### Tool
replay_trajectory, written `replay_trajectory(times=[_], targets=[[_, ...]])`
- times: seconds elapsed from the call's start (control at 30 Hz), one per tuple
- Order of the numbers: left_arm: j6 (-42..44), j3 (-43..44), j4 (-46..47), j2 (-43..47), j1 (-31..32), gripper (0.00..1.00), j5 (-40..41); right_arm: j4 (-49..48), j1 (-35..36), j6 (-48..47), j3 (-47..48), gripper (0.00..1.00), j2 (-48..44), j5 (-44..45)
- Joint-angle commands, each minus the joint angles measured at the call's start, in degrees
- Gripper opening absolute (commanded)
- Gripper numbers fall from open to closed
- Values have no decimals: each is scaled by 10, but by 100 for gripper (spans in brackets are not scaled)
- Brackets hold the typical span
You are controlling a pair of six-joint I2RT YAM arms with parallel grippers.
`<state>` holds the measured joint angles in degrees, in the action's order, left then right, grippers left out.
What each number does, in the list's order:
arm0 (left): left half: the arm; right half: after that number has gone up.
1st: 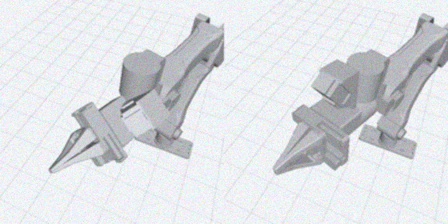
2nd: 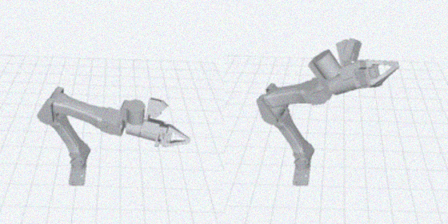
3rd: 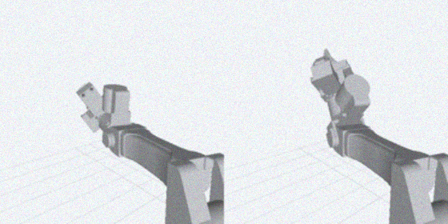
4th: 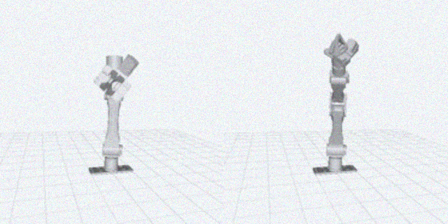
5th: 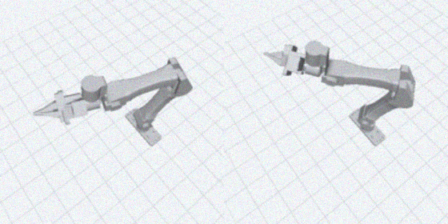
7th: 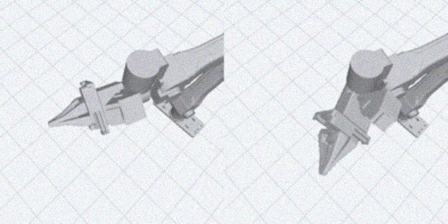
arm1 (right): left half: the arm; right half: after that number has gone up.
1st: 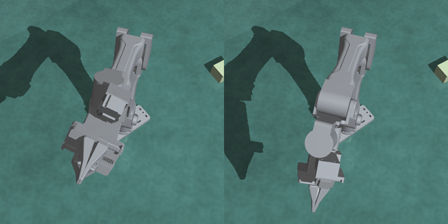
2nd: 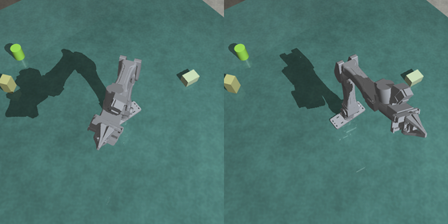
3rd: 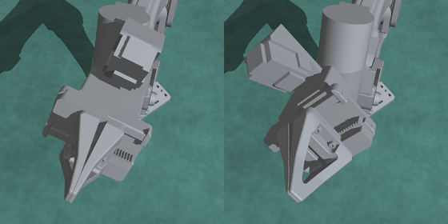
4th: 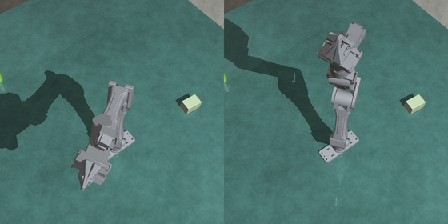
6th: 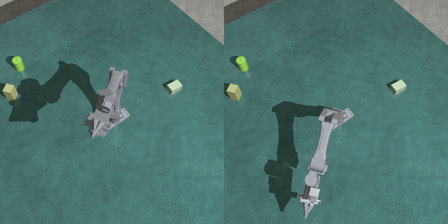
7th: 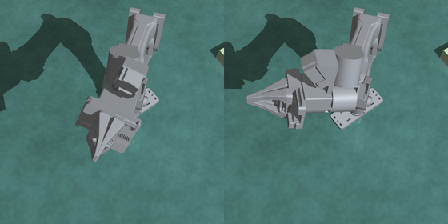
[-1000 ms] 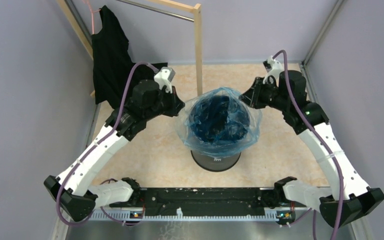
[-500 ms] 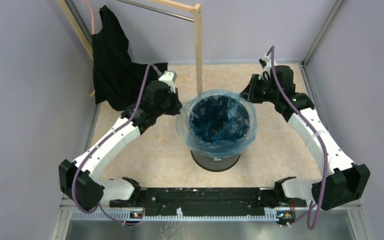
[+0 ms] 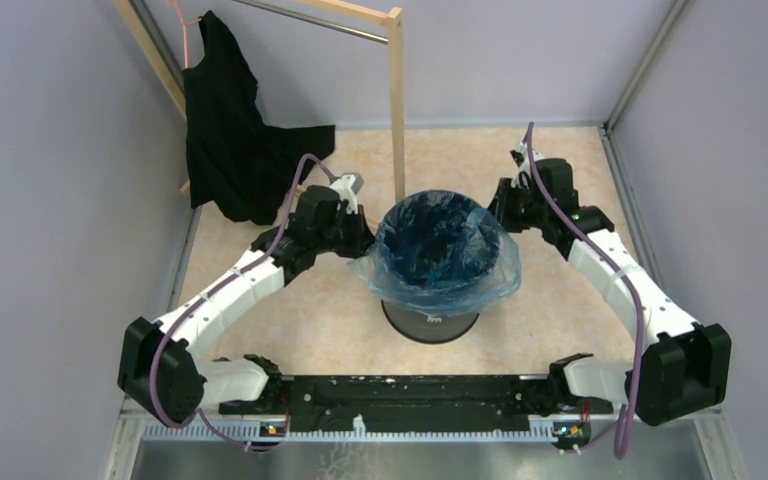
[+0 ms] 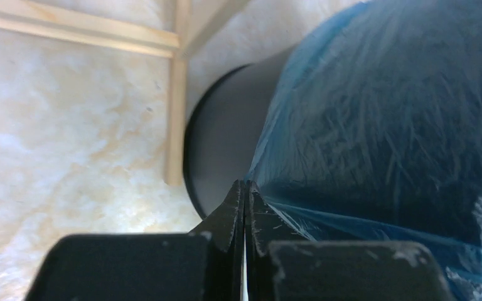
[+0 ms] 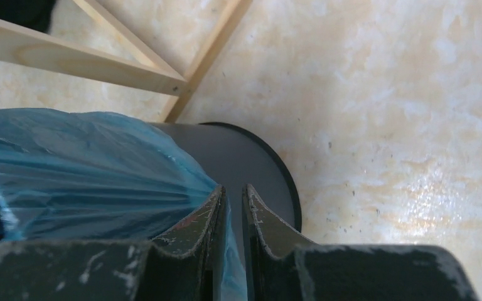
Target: Put the trash bags into the trash bin
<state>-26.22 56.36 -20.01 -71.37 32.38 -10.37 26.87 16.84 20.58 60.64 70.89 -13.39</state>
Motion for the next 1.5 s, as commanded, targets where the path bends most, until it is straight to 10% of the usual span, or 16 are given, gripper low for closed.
replay_trajectory(times=[0.0, 0.33, 0.6, 0.9, 1.2, 1.47], targets=[[-47, -65, 73, 21, -2, 0, -100, -28, -3, -4, -27, 16, -32, 6], [4, -38, -5, 45, -2, 3, -1, 30, -3, -36, -1, 20, -20, 63], [61, 35, -134, 101, -3, 68, 129, 165, -3, -34, 55, 62, -142, 131], [23, 27, -198, 213, -3, 90, 77, 273, -3, 3, 39, 76, -275, 117], [-100, -114, -69, 264, -3, 83, -101, 199, -3, 116, -94, 61, -370, -8], [-150, -214, 89, 219, -2, 53, -195, -17, -3, 223, -278, 36, -378, -125]])
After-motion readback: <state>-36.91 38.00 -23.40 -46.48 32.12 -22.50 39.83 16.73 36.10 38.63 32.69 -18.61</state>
